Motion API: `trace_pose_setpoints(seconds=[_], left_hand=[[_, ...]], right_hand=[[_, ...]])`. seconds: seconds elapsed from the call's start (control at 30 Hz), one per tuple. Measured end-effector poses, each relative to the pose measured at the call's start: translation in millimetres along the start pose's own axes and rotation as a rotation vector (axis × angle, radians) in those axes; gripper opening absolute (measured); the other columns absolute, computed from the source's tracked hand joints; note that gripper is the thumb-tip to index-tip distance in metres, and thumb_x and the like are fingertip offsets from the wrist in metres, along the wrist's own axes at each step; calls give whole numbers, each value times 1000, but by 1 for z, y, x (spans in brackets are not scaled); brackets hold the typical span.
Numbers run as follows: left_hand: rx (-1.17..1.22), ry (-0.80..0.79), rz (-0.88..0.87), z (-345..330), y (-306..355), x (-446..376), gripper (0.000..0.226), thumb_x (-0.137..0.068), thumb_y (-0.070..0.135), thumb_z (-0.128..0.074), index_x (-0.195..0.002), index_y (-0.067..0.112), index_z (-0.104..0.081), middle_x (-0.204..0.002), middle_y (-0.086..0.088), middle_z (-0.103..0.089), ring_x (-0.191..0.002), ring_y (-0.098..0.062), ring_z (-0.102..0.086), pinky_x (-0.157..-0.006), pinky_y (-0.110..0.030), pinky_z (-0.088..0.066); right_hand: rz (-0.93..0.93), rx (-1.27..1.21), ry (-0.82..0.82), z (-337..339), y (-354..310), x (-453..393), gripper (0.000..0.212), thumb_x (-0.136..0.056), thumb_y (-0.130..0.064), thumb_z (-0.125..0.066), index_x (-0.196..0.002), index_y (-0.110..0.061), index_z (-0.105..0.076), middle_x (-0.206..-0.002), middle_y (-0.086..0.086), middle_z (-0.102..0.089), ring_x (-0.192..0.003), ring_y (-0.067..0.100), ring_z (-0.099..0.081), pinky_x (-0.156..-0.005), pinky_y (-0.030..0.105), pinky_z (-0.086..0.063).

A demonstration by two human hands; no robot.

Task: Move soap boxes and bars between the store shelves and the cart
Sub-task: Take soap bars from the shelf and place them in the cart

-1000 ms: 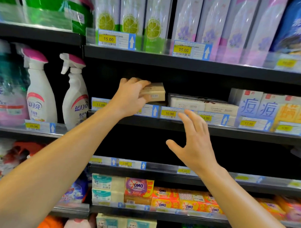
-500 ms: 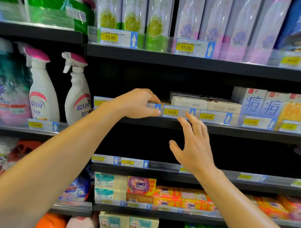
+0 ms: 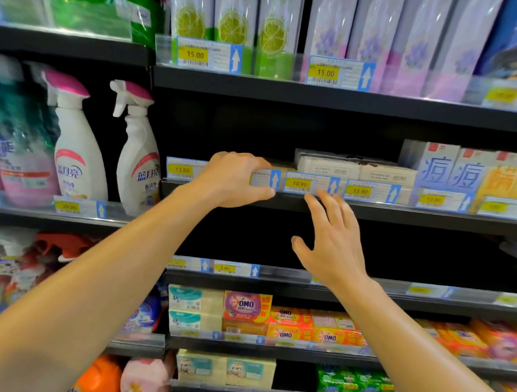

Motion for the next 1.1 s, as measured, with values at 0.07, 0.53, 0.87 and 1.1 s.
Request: trace_pose_setpoints(seconds=[0.07,0.53,0.87,1.1], left_hand=[[-41,44,-4,-1,2,6,64,-89,62,-52,-144,31,-43,-139,4,-54,-127,-20,-48,-114,-45,-26],[68,56,132,-105,31,239,72,-90,53,-57,-152,26,-33,-161,-3,-26,-149,-28,-14,-118,-51,-11],[50,-321,328,-176,19,491,74,-81,58,-44,-148,26,-41,-152,-3,-41,-142,-34,-31,-114,-55,-24],[90,-422,440,-183,-32,613,73,-82,60,-44,-145,23,-46,-152,-9,-42,-141,-39,-34,-111,-57,-32]], right_hand=[[-9,7,-25,3,-3,1,77,-86,-44,-66,-152,-19,-34,-158,5,-31,-148,30,-20,-121,45,-17],[34,-42,-312,26,-73,176,79,-90,-53,-58,-155,-23,-26,-162,3,-23,-151,28,-11,-123,46,-13],[50,-206,-734,-14,-183,366,80,-87,-49,-64,-153,-17,-33,-161,7,-28,-150,34,-16,-122,49,-15],[139,-239,-932,-50,-278,427,82,-89,-51,-60,-156,-20,-24,-163,4,-20,-151,31,-11,-122,46,-10]])
Point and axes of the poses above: each hand's wrist, its own x-axis away from the middle knuckle, its own z-axis out of the back of the hand, y = z × x, the point moved 8 cm from there along -x, towards the middle knuckle
